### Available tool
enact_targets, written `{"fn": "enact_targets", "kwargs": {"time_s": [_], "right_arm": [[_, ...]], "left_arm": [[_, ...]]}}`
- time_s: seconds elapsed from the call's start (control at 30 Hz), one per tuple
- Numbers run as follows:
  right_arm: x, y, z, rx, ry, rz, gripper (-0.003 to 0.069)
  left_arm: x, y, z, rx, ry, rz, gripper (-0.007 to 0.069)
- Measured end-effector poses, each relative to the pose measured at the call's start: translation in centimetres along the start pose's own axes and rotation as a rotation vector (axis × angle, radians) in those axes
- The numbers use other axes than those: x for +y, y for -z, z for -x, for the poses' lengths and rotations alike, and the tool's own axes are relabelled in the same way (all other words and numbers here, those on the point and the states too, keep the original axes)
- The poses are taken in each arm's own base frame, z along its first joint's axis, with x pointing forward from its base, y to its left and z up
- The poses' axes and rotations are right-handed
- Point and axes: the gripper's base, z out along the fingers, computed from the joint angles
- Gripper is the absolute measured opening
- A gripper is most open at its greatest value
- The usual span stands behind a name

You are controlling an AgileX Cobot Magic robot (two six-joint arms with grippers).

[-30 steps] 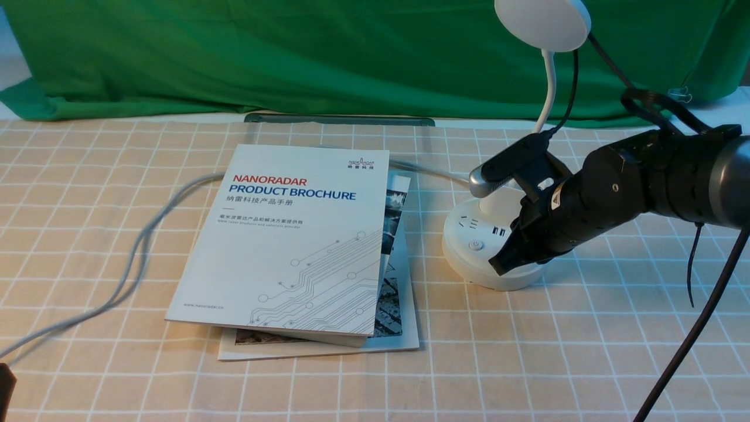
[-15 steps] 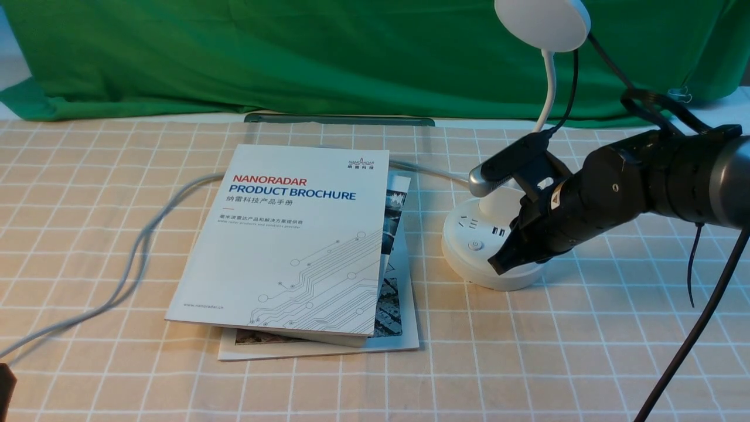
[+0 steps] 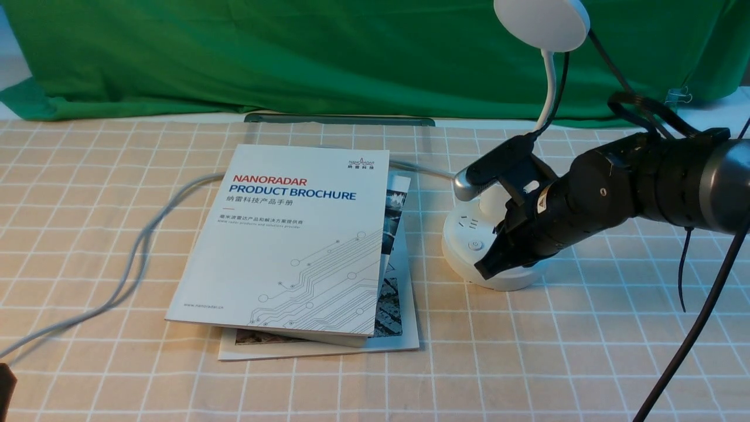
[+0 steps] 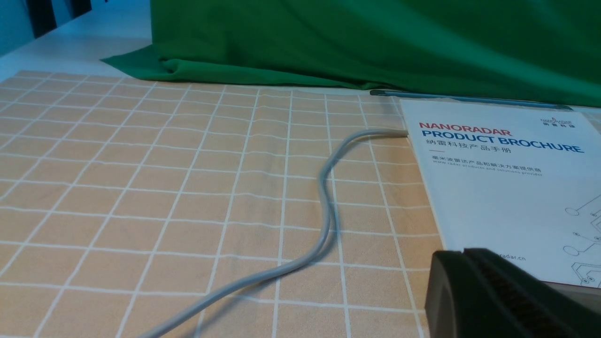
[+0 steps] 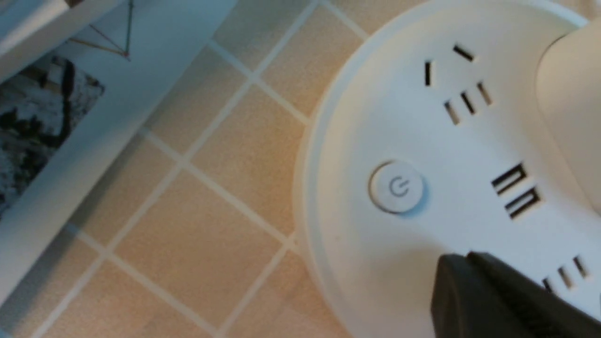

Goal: Turn on the table lamp on the light coffee tablecloth with your hand.
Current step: 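Press the button on the base of the white desk lamp with the right gripper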

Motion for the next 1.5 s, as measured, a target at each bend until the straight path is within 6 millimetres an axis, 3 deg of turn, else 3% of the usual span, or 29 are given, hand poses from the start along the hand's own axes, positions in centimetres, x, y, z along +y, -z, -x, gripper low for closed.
{"fn": "enact_targets", "kwargs": {"time_s": [0.2, 0.93, 1.13, 1.33, 1.5], "right_arm": [[-0.8, 0.0, -0.2, 0.003, -0.012, -0.014, 0.003], [-0.6, -1.2, -1.0, -0.029, -0.012, -0.023, 0.003], [-0.7, 0.0, -0.8, -0.057, -0.012, -0.03, 0.003], [-0.9, 2.9, -0.1, -0.104, -0.01, -0.044, 0.0029], [-0.8, 3.0, -0.2, -0.094, -0.009, -0.042, 0.0029]], "left_arm": [[0.0, 0.0, 0.0, 0.0, 0.0, 0.0, 0.0021], [0.0, 0.0, 0.0, 0.0, 0.0, 0.0, 0.0021], [0.0, 0.0, 0.0, 0.0, 0.0, 0.0, 0.0021], [0.0, 0.0, 0.0, 0.0, 0.0, 0.0, 0.0021], [0.0, 0.0, 0.0, 0.0, 0.0, 0.0, 0.0021]]}}
